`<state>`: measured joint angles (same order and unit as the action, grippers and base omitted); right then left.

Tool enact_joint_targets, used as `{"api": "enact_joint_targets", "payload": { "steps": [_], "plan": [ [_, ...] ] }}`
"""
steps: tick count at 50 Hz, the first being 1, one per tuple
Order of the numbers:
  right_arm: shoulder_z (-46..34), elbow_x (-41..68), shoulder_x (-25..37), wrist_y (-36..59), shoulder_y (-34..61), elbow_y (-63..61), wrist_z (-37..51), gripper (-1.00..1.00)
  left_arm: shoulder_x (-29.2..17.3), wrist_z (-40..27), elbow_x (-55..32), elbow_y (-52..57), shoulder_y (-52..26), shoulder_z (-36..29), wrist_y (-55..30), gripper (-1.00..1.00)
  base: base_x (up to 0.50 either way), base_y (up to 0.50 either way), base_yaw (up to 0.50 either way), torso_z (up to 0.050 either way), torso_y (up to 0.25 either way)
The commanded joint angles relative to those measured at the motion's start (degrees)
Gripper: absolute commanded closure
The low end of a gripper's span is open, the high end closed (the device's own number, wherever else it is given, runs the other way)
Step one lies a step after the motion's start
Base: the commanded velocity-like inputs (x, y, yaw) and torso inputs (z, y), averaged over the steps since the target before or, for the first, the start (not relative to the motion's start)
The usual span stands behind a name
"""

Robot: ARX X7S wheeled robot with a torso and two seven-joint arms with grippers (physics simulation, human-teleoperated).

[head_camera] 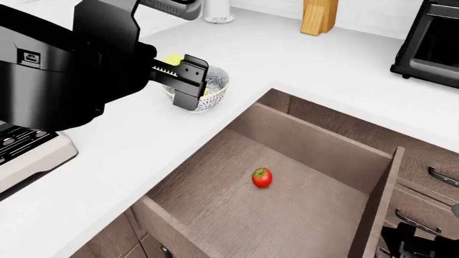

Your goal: Place the bar in the bowl and close the drawer.

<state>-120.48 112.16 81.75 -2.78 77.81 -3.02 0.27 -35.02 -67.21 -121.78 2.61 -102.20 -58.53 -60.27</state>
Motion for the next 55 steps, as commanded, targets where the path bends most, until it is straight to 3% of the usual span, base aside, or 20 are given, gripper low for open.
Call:
{"api": "enact_joint_targets", "payload": {
  "steps": [1, 29, 48, 55],
  "plan": [
    [1.2, 0.2, -5.9, 0.0, -0.1, -0.8, -4.5, -1.00, 0.1, 0.0, -0.2, 0.1, -0.2, -0.3, 0.1, -1.00, 0.00, 0.00, 0.00, 0.000, 0.000],
    [5.4, 1.9, -22.0, -3.6, -1.9, 3.7, -9.6, -1.00, 0.4, -0.6, -1.3, -0.1, -1.4, -1.2, 0.4, -1.00, 0.00, 0.00, 0.00, 0.000, 0.000],
    [8.0, 4.8, -36.6, -3.8, -4.4, 13.6, -14.8, -1.00, 0.1, -0.5, -1.0, -0.1, -1.6, -1.7, 0.6, -1.00, 0.00, 0.00, 0.00, 0.000, 0.000],
    [8.4, 5.7, -39.1, -3.3, -4.9, 16.9, -15.3, -1.00, -0.2, 0.1, -0.7, 0.0, -1.2, -1.7, 0.7, -1.00, 0.00, 0.00, 0.00, 0.000, 0.001]
  ]
}}
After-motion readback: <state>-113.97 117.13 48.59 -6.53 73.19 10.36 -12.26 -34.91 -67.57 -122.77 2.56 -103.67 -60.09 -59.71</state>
